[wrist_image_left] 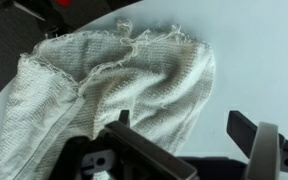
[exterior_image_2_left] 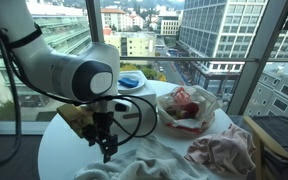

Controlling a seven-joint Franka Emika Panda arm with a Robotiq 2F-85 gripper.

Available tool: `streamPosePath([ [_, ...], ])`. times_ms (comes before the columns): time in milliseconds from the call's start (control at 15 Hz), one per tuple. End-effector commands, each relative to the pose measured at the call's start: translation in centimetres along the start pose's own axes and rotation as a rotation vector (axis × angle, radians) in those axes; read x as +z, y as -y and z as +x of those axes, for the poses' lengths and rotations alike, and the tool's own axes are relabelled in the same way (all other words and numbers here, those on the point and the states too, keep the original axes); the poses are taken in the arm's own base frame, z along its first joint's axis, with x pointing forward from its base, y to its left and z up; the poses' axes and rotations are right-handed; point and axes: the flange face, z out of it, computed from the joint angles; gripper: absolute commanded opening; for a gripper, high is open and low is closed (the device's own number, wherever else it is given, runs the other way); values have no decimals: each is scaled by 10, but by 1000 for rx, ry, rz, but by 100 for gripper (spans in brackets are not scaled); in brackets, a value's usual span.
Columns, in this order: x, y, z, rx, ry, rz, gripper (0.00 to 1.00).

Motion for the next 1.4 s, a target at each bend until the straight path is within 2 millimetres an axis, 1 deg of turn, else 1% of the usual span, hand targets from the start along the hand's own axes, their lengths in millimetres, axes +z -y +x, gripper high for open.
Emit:
streamPosePath([
  [0,11,8,-11,-6,23,78,100],
  [200,31,21,-33,-44,42,116,100],
  [333,47,27,-42,-60,37,103,100],
  [400,54,30,-44,-64,23,97,100],
  [533,64,34,-46,-70,-6,89,100],
  [733,76,40,-40,-63,-76,79,100],
  [933,89,38,-33,-37,-106,64,100],
  [1000,93,36,-31,-28,-104,56,86],
  [1067,97,34,-29,-21,-96,50,74],
  [1333,105,32,-25,0,-74,49,43],
])
